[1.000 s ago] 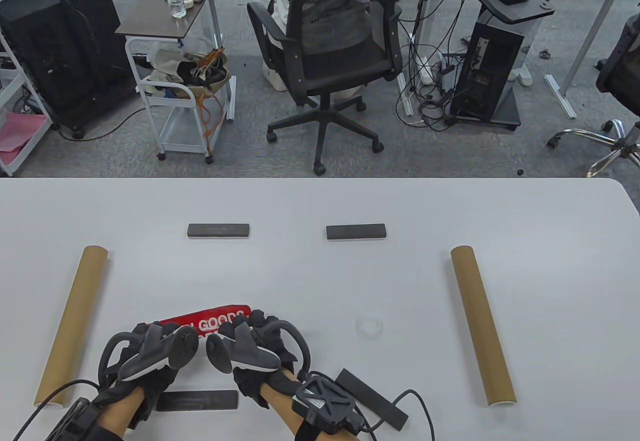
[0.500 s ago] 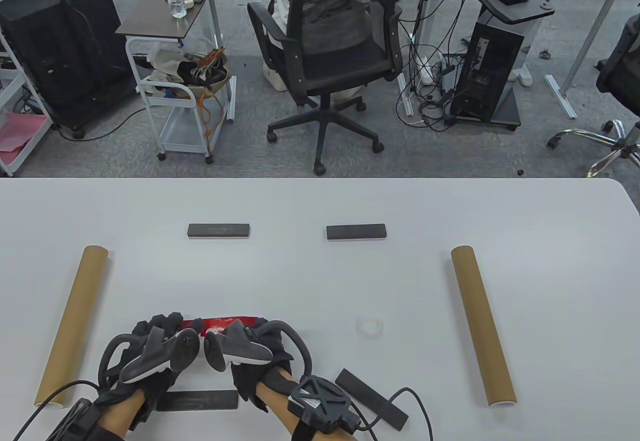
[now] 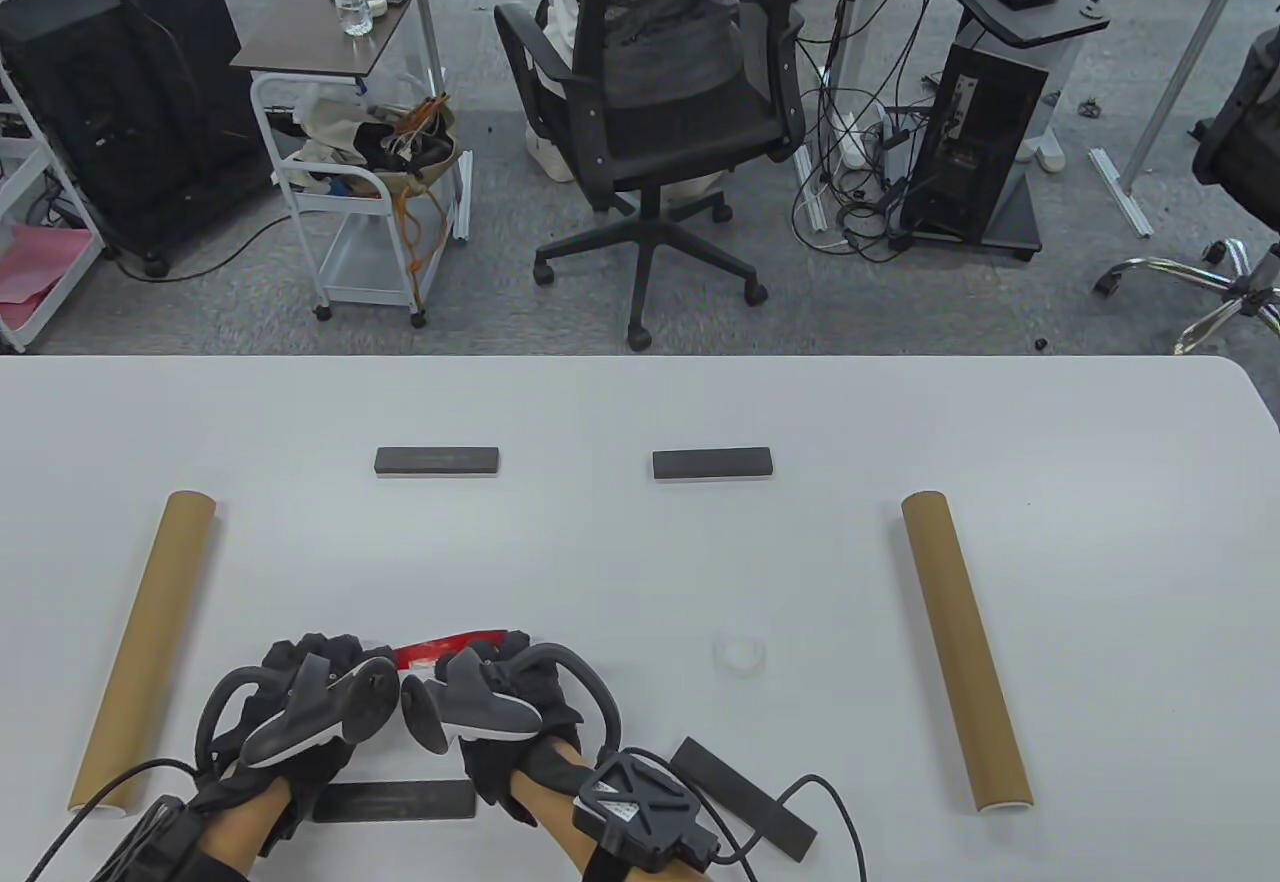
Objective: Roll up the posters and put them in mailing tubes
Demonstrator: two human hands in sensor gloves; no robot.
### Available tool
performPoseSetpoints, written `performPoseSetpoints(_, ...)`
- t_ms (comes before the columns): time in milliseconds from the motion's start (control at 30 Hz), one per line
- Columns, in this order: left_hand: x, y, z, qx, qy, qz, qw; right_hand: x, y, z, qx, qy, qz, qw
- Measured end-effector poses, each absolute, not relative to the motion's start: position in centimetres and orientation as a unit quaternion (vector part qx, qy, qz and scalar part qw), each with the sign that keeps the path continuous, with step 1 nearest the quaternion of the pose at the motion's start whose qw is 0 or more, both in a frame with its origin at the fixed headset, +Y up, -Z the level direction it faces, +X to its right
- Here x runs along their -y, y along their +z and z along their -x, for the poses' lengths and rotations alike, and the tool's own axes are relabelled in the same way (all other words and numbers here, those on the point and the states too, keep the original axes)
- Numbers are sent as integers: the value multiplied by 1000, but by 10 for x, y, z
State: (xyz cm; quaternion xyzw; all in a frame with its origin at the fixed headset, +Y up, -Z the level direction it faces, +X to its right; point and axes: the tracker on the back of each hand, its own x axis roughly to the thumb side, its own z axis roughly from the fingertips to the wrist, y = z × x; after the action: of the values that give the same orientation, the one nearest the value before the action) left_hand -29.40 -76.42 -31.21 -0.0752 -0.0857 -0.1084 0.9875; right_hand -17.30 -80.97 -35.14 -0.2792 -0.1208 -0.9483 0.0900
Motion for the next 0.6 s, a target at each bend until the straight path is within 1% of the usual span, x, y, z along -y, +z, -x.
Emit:
performPoseSetpoints(33, 763, -312, 294, 85, -109, 79, 987, 809, -351, 172, 97, -951, 284, 76)
performPoseSetpoints(67, 763, -312, 294, 86, -111, 79, 987, 808, -351, 171, 54, -954, 290, 57)
performPoseSetpoints(100, 763, -312, 294, 88, -112, 78, 987, 808, -353, 172, 28, -953, 299, 45)
performPoseSetpoints(133, 763, -312, 295, 88, -110, 80, 987, 810, -355, 173, 46, -951, 301, 48)
performPoseSetpoints(200, 764, -312, 297, 84, -106, 82, 987, 816, -360, 175, 113, -947, 290, 73)
performPoseSetpoints(233, 765, -312, 298, 83, -112, 82, 987, 817, -360, 175, 128, -948, 278, 87)
performPoseSetpoints(367, 766, -314, 299, 79, -118, 79, 987, 818, -360, 180, 137, -946, 280, 94)
performPoseSetpoints(400, 765, -314, 299, 78, -106, 79, 988, 817, -359, 180, 118, -947, 286, 84)
performPoseSetpoints(467, 764, -314, 298, 80, -104, 82, 988, 814, -358, 181, 52, -950, 302, 58)
performPoseSetpoints(500, 763, -314, 298, 80, -103, 82, 988, 814, -360, 183, 56, -949, 305, 62)
performPoseSetpoints(567, 766, -313, 298, 79, -108, 95, 986, 818, -364, 186, 111, -946, 291, 89)
performPoseSetpoints(600, 767, -313, 298, 79, -114, 97, 986, 820, -365, 187, 126, -945, 283, 101)
